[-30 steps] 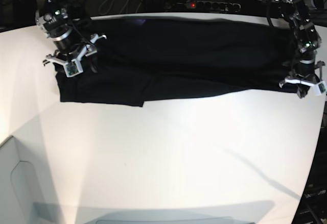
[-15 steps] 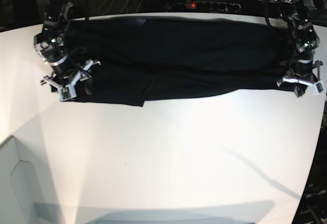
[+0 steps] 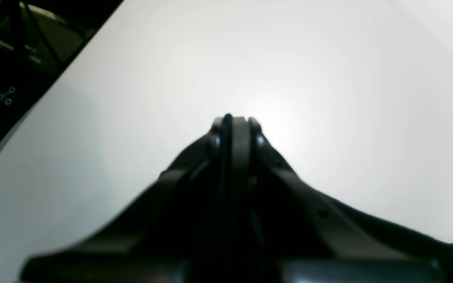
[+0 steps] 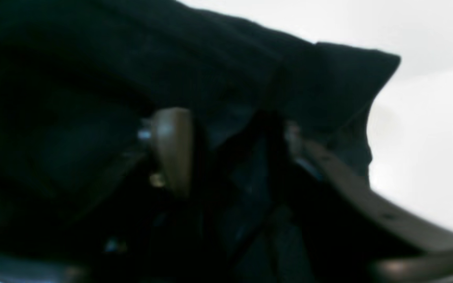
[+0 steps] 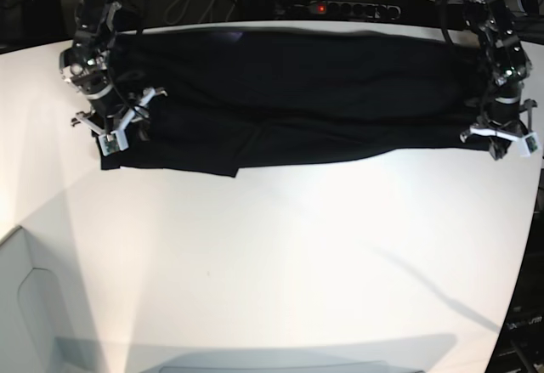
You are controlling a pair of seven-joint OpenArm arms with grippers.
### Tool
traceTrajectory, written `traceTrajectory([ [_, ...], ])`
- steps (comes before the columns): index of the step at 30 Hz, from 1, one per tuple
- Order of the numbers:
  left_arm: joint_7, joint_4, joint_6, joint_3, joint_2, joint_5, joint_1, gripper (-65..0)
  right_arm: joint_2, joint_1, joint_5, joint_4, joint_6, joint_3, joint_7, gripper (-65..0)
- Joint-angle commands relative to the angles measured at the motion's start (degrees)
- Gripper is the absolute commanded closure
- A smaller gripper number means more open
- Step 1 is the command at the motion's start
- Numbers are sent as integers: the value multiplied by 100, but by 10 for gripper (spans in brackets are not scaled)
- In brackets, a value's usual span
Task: Fold the T-shirt properly
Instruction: 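Regrasp the folded strip's ends with both grippers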
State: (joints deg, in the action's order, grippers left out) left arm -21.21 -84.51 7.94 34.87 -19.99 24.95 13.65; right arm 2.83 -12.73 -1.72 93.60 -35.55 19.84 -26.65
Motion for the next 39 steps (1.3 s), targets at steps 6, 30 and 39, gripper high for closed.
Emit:
traceTrajectory([
  [6, 139, -116, 1, 51, -115, 24, -24, 0, 29, -199, 70, 728, 34, 25, 129, 0],
  [30, 139, -125, 1, 51, -115, 33, 46, 0, 11, -278, 88, 983, 34, -63, -592, -344],
  [39, 139, -125, 1, 51, -107, 33, 64, 0, 20, -270, 88, 587, 34, -318, -592, -344],
])
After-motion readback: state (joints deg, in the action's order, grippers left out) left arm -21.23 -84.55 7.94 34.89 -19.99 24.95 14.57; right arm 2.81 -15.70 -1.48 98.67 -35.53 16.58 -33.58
